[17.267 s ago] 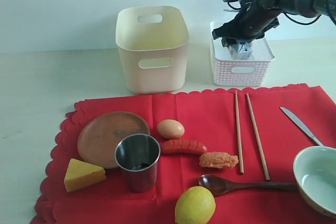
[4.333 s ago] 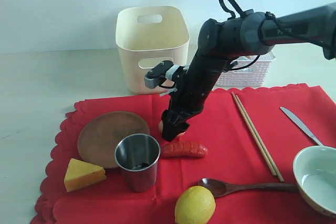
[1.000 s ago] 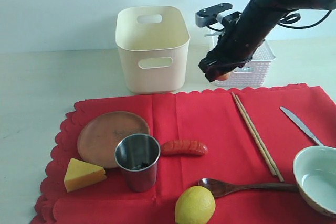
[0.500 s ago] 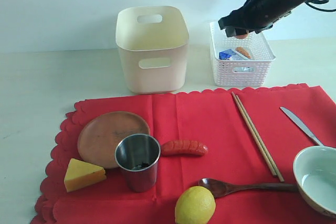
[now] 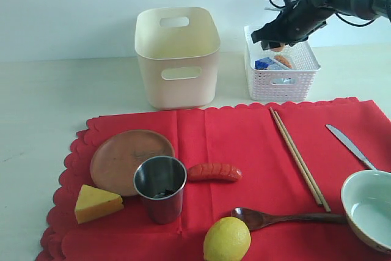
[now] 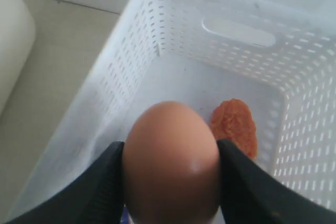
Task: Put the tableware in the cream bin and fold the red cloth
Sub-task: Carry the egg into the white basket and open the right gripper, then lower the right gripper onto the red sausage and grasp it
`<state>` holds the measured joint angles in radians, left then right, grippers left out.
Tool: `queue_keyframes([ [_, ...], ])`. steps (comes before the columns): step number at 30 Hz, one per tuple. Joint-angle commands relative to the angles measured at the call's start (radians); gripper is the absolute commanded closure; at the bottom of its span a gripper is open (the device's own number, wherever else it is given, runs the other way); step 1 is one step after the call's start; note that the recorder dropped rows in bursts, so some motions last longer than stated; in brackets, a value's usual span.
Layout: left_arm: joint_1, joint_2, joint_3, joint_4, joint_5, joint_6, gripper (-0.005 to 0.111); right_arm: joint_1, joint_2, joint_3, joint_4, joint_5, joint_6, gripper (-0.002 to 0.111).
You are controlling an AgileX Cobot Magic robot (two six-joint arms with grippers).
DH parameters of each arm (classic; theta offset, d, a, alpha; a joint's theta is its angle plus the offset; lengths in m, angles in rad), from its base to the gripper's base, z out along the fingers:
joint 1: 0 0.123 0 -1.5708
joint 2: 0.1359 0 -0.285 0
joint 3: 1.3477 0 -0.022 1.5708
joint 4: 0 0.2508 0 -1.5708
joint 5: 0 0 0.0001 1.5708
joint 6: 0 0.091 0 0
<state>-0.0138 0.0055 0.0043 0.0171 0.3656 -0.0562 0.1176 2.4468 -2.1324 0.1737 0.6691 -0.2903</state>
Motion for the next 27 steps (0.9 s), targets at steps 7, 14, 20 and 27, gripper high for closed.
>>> queue_keyframes([
  [7,-0.007,-0.006,-0.004,-0.002,-0.014,-0.003,0.107,-0.003,0.044,-0.031,-0.079,0.016,0.008,0.067],
  [14,-0.007,-0.006,-0.004,-0.002,-0.014,-0.003,0.107,-0.003,-0.035,-0.031,-0.101,0.094,0.032,0.028],
  [20,-0.007,-0.006,-0.004,-0.002,-0.014,-0.003,0.107,-0.003,-0.127,-0.031,-0.094,0.240,0.030,0.020],
  [27,-0.007,-0.006,-0.004,-0.002,-0.014,-0.003,0.107,-0.001,-0.198,-0.019,0.124,0.467,-0.106,0.022],
])
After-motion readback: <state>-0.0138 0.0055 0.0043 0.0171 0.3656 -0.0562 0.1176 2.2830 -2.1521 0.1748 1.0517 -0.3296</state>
